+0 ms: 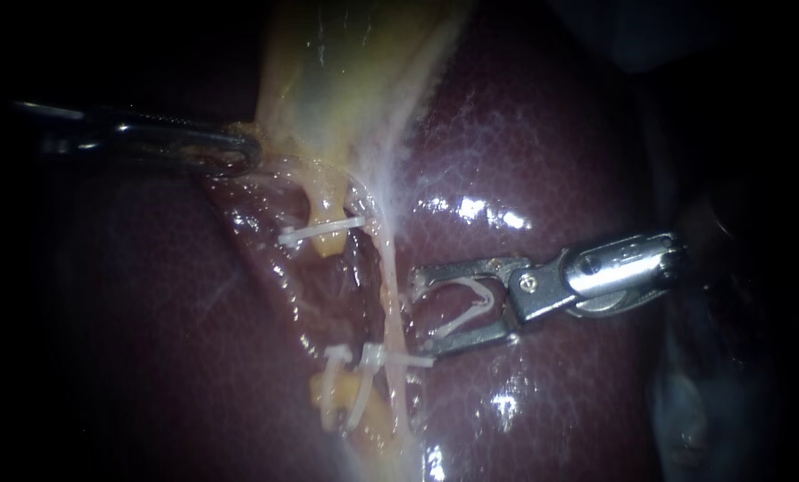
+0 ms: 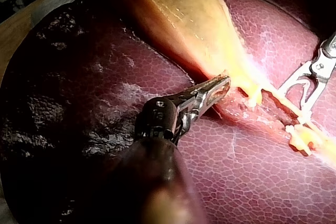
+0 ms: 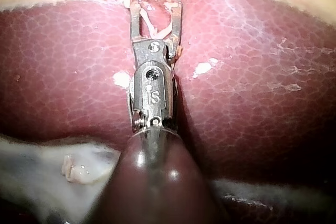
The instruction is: Clipping second clip right tube
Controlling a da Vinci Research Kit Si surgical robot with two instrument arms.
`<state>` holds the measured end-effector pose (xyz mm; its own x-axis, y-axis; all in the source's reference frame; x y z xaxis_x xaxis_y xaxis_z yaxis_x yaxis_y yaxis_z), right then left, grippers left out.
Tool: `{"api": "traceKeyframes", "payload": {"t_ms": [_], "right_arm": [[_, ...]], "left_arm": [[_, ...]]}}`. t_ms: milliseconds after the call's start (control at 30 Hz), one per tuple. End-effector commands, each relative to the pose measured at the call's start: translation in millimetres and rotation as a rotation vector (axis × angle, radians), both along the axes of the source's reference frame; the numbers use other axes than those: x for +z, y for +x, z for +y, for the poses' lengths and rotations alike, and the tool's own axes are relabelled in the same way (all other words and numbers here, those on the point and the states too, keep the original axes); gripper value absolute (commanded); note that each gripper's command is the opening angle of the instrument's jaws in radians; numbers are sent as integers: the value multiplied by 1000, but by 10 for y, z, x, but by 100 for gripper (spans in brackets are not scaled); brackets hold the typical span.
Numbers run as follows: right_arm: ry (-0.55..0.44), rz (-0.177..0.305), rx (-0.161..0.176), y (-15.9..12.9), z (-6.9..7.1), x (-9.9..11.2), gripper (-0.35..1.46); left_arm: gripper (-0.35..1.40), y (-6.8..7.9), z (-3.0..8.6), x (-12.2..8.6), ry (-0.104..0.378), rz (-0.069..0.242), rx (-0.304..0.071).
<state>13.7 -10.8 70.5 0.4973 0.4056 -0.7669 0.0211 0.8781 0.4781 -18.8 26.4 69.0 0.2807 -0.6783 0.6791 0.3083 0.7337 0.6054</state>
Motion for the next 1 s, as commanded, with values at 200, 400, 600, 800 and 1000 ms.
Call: {"api": "traceKeyframes", "payload": {"t_ms": [200, 400, 600, 800, 1000], "right_arm": [[3, 2, -2, -3, -2, -9, 49], [42, 3, 13, -4, -2, -42, 49], [121, -3, 57, -2, -1, -72, 48], [288, 2, 78, -3, 0, -83, 47], [464, 0, 129, -6, 2, -93, 46]], "left_arm": [[-35, 0, 0, 0, 0, -1, -1], [-35, 1, -1, 0, 0, -1, -1], [-35, 1, -1, 0, 0, -1, -1], [-35, 1, -1, 0, 0, -1, -1], [-35, 1, -1, 0, 0, -1, -1]]}}
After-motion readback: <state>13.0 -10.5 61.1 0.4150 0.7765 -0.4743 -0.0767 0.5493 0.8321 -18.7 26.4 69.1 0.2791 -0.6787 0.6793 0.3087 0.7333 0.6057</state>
